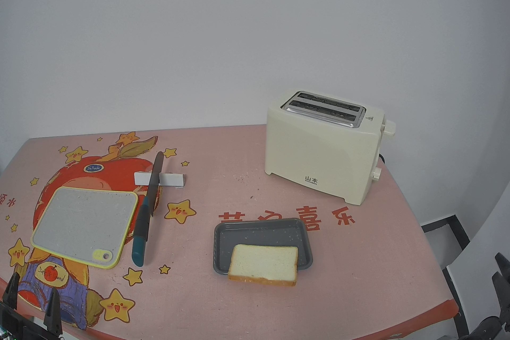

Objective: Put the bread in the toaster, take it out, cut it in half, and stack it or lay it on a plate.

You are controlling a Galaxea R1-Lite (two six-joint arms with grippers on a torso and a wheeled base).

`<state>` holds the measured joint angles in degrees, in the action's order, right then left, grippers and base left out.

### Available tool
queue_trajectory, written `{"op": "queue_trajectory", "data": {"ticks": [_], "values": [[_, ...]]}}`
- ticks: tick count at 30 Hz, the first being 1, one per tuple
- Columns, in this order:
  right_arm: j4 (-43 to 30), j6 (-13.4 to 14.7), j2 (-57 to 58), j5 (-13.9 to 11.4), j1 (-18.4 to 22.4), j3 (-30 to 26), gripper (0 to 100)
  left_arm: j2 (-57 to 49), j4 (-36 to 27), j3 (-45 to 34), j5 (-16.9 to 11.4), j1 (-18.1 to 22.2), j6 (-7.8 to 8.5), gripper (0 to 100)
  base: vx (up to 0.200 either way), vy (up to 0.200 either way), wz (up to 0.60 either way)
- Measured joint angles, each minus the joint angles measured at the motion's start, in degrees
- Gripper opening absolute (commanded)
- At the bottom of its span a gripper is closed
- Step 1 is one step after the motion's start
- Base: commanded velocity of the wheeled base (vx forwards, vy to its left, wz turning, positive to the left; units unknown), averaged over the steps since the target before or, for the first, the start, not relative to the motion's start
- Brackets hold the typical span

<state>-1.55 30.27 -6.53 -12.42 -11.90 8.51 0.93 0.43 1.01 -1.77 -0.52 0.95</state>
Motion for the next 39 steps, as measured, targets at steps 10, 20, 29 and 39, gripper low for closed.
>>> {"op": "queue_trajectory", "data": {"ticks": [10,20,29,39], "values": [[-6.9,21.7,-0.8,-11.6,-0.9,1.9,100,0.0,0.0,0.0,0.0,0.0,-0.02,100,0.0,0.0,0.0],[-6.7,36.5,-6.1,-20.8,-0.5,3.1,100,0.0,0.0,0.0,0.0,0.0,-0.02,100,0.0,0.0,0.0],[1.0,43.5,-20.2,-23.9,-2.6,5.5,100,0.0,0.0,0.0,0.0,0.0,-0.02,100,0.0,0.0,0.0],[16.1,44.9,-38.2,-24.1,-7.4,5.7,100,0.0,0.0,0.0,0.0,0.0,-0.02,100,0.0,0.0,0.0]]}}
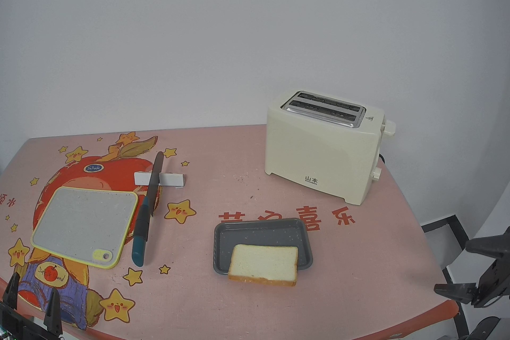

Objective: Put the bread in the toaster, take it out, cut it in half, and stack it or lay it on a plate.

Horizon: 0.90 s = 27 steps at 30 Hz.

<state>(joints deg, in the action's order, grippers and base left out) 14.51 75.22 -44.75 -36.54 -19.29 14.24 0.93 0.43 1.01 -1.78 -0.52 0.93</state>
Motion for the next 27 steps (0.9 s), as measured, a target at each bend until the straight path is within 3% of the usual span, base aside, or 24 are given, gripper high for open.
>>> {"op": "queue_trajectory", "data": {"ticks": [8,14,21,27], "values": [[3.7,0.1,-9.1,3.2,-9.3,0.4,100,0.0,0.0,0.0,0.0,0.0,0.02,100,0.0,0.0,0.0],[10.2,0.2,-15.7,4.3,-12.3,0.3,100,0.0,0.0,0.0,0.0,0.0,0.02,100,0.0,0.0,0.0],[17.1,0.5,-23.2,9.8,-17.2,0.1,100,0.0,0.0,0.0,0.0,0.0,0.02,100,0.0,0.0,0.0],[21.3,3.4,-27.6,11.0,-19.8,0.0,100,0.0,0.0,0.0,0.0,0.0,0.0,100,0.0,0.0,0.0]]}}
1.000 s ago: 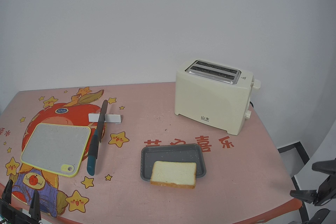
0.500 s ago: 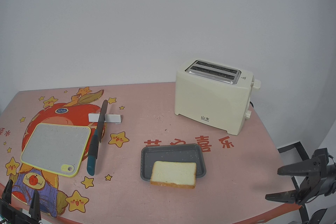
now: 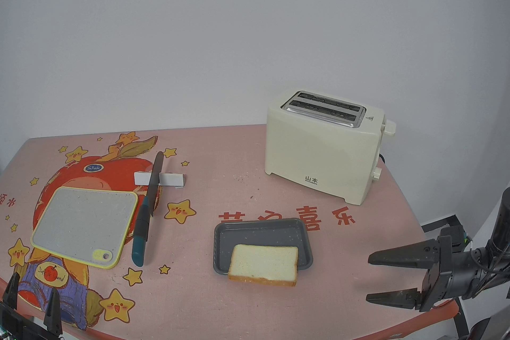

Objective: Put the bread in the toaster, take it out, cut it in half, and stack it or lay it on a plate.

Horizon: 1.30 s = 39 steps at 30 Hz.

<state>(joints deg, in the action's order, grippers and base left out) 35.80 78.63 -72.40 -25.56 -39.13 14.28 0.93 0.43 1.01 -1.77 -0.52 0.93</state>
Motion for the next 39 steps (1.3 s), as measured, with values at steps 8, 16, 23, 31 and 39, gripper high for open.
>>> {"op": "queue_trajectory", "data": {"ticks": [8,16,23,31,39], "values": [[4.6,0.1,-4.3,0.1,-1.4,-0.8,100,0.0,0.0,0.0,0.0,0.0,0.02,100,0.0,0.0,0.0],[10.1,0.1,-8.4,0.1,-2.0,-0.3,100,0.0,0.0,0.0,0.0,0.0,0.02,100,0.0,0.0,0.0],[16.8,0.2,-13.2,0.2,-3.7,-0.1,100,0.0,0.0,0.0,0.0,0.0,0.02,100,0.0,0.0,0.0],[22.9,0.3,-17.9,0.2,-4.5,0.0,100,0.0,0.0,0.0,0.0,0.0,0.0,100,0.0,0.0,0.0],[25.9,0.3,-22.0,0.2,-5.7,0.0,100,0.0,0.0,0.0,0.0,0.0,0.0,100,0.0,0.0,0.0]]}}
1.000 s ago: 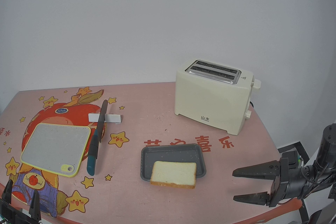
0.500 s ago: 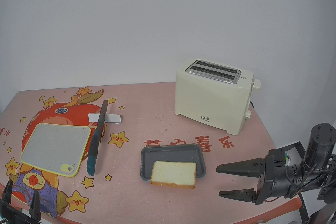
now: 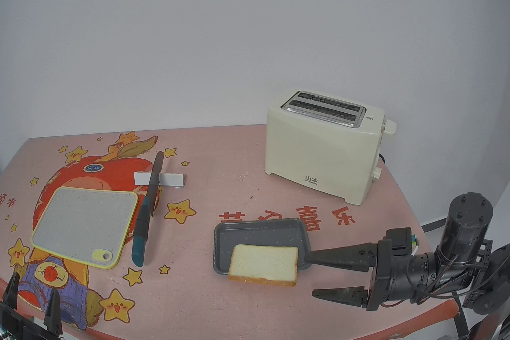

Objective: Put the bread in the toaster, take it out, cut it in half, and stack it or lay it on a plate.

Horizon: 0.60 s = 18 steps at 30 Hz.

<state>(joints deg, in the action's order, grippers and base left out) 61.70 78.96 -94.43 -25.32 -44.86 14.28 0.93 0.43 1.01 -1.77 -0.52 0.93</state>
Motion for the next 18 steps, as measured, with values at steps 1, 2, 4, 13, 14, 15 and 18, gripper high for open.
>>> {"op": "queue_trajectory", "data": {"ticks": [1,2,4,13,14,15,18], "values": [[0.0,0.0,-0.5,0.0,-0.3,0.0,100,0.0,0.0,0.0,0.0,0.0,0.0,100,0.0,0.0,0.0],[0.1,0.0,-0.7,0.0,-0.4,0.0,100,0.0,0.0,0.0,0.0,0.0,0.0,100,0.0,0.0,0.0],[0.1,0.0,-1.3,0.0,-0.6,0.0,100,0.0,0.0,0.0,0.0,0.0,0.0,100,0.0,0.0,0.0],[0.1,0.0,-3.7,0.0,-0.9,1.8,100,0.0,0.0,0.0,0.0,0.0,0.02,100,0.0,0.0,0.0],[0.1,0.0,-4.1,0.0,-0.9,2.1,100,0.0,0.0,0.0,0.0,0.0,0.02,100,0.0,0.0,0.0],[0.1,0.0,-4.4,0.0,-0.9,2.3,100,0.0,0.0,0.0,0.0,0.0,0.02,100,0.0,0.0,0.0],[0.1,0.0,-5.2,0.0,-0.9,2.9,100,0.0,0.0,0.0,0.0,0.0,0.02,100,0.0,0.0,0.0]]}}
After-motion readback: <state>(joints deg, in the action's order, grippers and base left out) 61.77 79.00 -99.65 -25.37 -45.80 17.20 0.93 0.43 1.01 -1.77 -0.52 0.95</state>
